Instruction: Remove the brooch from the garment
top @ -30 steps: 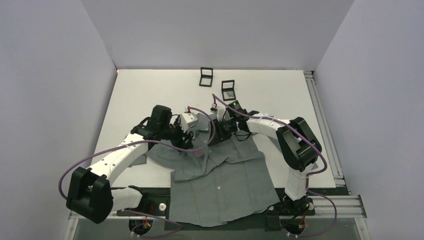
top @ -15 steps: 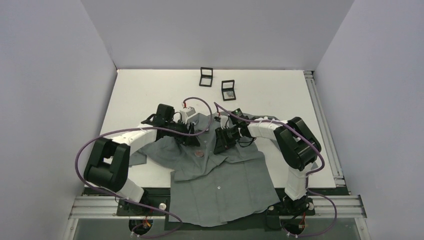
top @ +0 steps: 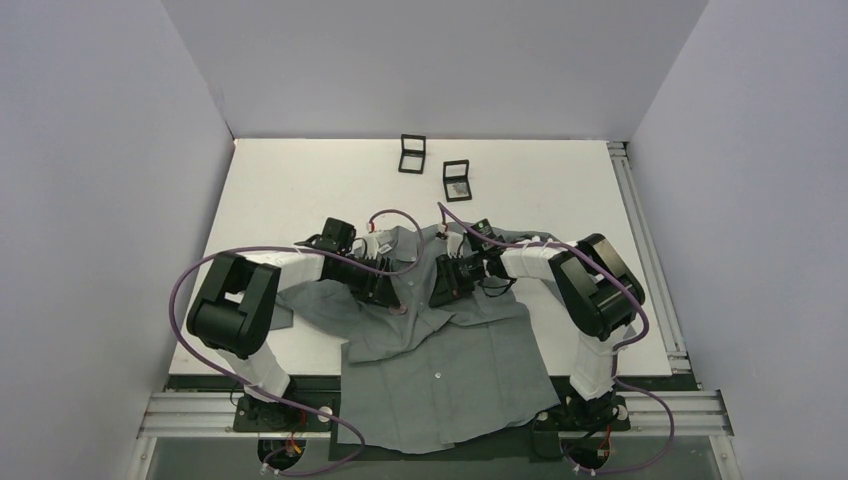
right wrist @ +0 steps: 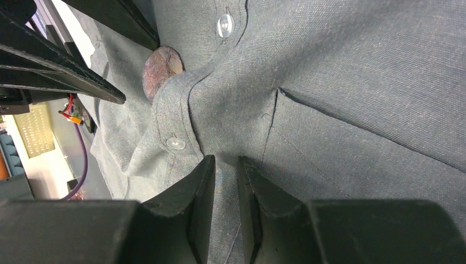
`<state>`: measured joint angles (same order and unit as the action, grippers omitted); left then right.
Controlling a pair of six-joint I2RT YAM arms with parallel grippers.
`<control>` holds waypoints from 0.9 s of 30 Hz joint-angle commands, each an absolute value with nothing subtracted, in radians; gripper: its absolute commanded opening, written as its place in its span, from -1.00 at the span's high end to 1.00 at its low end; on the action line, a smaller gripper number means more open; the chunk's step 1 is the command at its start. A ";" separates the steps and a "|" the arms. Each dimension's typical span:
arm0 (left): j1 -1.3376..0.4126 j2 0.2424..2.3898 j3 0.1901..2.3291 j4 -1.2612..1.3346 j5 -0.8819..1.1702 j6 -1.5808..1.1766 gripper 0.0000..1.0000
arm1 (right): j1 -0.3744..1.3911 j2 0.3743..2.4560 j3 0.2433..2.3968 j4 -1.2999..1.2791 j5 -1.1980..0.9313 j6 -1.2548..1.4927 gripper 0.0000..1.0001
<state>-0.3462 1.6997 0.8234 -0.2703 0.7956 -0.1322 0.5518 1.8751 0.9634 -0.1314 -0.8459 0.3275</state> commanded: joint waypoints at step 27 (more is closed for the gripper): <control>-0.396 1.777 0.839 -0.181 0.908 -0.267 0.13 | 0.553 1.841 0.903 -0.143 -0.756 0.252 0.60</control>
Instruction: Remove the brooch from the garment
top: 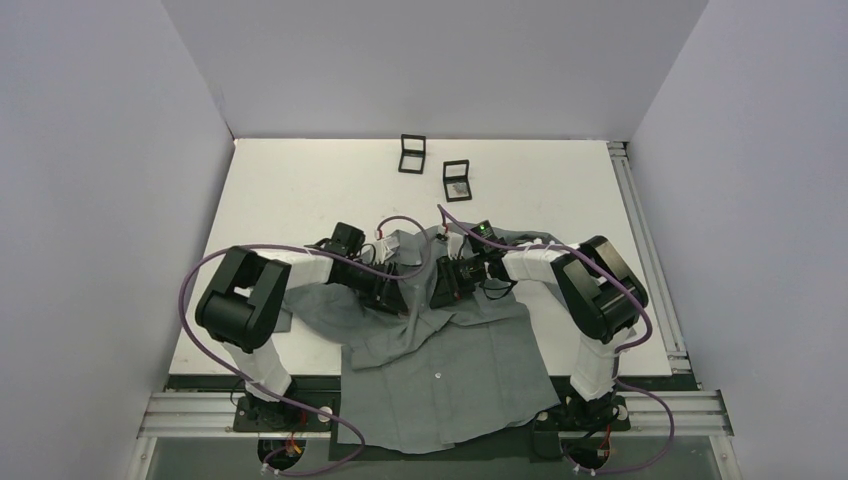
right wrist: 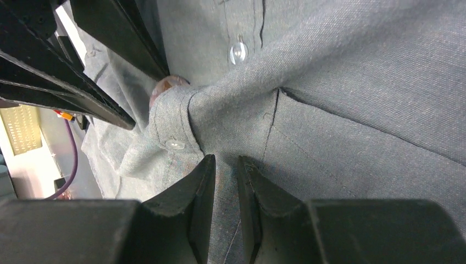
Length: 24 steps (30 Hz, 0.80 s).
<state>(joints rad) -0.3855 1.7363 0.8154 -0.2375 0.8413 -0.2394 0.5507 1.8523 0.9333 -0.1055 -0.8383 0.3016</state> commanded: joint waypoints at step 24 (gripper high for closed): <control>-0.349 1.749 0.767 0.053 0.971 -0.422 0.44 | 0.551 1.800 0.905 -0.152 -0.758 0.234 0.60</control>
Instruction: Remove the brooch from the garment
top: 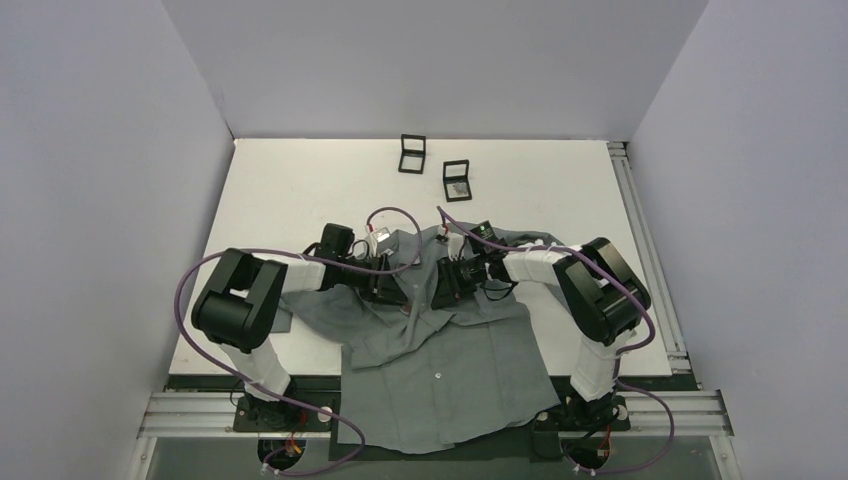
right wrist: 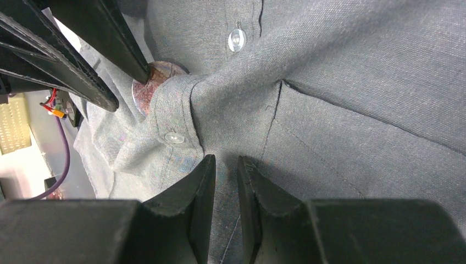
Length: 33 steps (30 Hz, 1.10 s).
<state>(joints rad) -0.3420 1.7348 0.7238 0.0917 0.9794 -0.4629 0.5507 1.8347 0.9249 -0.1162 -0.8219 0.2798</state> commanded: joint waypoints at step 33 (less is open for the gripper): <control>-0.400 1.721 0.784 -0.019 0.871 -0.432 0.64 | 0.546 1.764 0.890 -0.156 -0.749 0.198 0.60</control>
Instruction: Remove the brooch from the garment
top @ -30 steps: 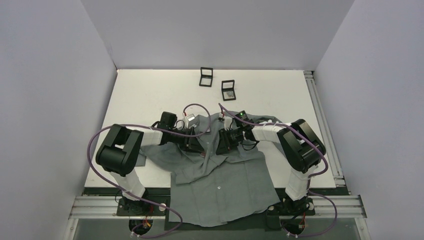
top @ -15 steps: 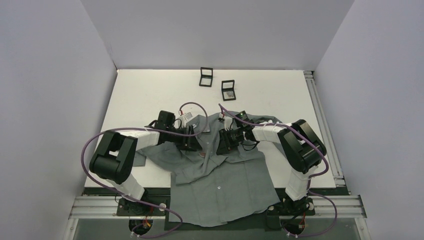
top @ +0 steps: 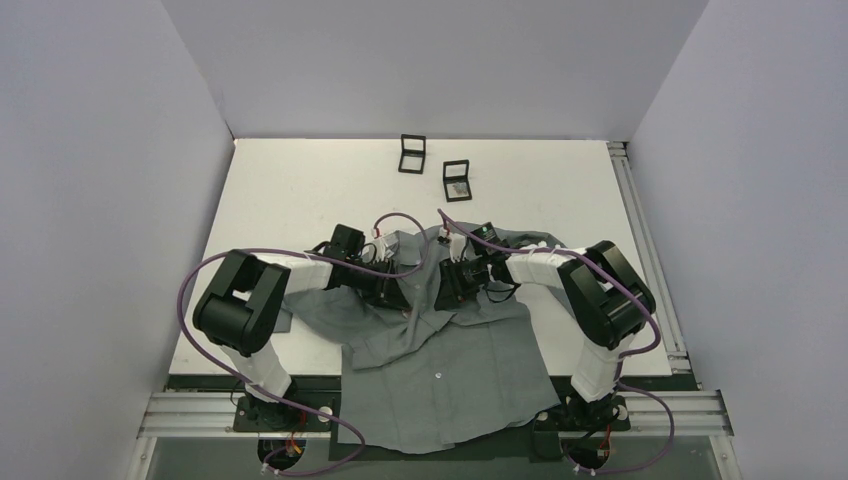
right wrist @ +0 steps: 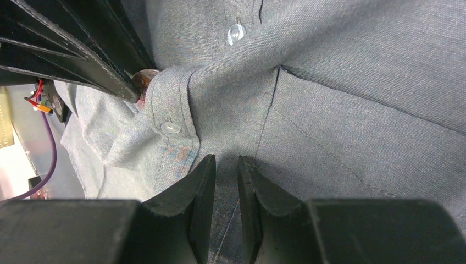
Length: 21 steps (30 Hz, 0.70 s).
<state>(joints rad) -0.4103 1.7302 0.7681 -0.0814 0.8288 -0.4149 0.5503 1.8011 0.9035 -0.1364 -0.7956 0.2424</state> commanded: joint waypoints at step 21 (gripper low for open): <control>-0.255 1.705 0.669 0.378 1.210 -0.797 1.00 | 0.599 1.464 0.909 -0.078 -0.600 -0.146 0.23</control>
<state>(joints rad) -0.2584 1.7298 0.6811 0.1928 1.0611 -0.6521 0.5613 1.5566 0.9028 -0.1513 -0.6613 0.0334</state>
